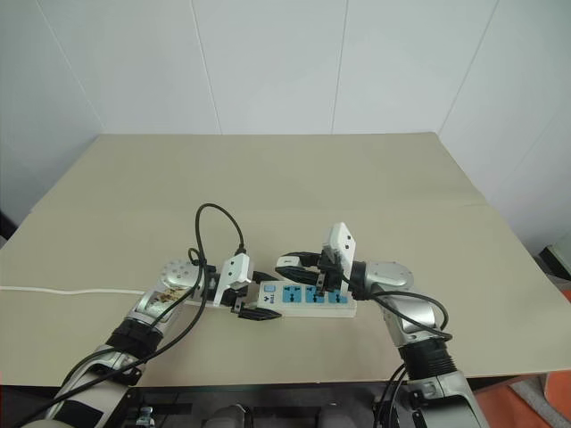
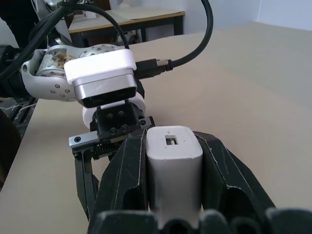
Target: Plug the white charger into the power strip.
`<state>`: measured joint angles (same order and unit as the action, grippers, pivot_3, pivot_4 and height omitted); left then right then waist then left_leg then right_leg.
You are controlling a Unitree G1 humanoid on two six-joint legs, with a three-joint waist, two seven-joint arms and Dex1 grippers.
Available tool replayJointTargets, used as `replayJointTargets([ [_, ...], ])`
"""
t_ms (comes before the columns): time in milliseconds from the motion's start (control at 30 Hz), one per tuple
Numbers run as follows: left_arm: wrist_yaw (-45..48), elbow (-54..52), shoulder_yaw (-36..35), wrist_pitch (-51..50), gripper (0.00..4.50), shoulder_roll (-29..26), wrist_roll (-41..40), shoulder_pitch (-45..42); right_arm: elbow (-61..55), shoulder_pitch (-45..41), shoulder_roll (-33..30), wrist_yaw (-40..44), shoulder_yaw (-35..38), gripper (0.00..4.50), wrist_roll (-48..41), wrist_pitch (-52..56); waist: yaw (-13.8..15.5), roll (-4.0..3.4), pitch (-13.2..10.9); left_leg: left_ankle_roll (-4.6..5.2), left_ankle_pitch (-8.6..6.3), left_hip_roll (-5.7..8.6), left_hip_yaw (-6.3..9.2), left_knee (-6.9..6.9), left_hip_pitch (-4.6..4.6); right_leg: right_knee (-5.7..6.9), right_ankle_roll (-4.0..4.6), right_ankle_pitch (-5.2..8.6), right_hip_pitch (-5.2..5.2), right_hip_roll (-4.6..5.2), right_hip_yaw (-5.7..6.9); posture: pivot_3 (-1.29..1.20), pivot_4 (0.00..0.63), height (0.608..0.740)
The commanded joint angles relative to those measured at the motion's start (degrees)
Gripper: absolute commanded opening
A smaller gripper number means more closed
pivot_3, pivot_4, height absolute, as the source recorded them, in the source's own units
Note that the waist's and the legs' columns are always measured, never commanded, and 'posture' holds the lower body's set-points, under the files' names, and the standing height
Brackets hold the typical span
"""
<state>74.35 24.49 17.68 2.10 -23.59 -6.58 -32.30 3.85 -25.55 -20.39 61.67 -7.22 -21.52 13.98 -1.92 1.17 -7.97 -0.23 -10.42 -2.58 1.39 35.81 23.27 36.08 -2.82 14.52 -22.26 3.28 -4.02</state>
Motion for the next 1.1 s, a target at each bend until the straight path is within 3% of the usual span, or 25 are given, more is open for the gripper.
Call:
replayJointTargets([
  [33, 0.99, -0.63, 1.83, -0.89, 3.3, -0.35, 1.52, 0.52, -0.87, -0.38, 1.01, -0.39, -0.42, 1.13, -0.35, -0.71, 0.01, 0.0, 0.0, 0.0, 0.0, 0.0, 0.0, 0.0, 0.0, 0.0, 0.0, 0.0, 0.0, 0.0, 0.0, 0.0, 0.15, 0.74],
  [1100, 2.2, -1.69, 1.23, -2.19, 3.3, -2.38, 0.72, 0.89, 8.84, -1.61, 1.39, 0.13, -1.29, 1.13, 1.88, -5.64, 0.13, 0.0, 0.0, 0.0, 0.0, -0.01, 0.0, 0.0, -0.07, 0.02, 0.0, 0.01, 0.03, -0.01, 0.0, 0.0, 0.15, 0.74],
])
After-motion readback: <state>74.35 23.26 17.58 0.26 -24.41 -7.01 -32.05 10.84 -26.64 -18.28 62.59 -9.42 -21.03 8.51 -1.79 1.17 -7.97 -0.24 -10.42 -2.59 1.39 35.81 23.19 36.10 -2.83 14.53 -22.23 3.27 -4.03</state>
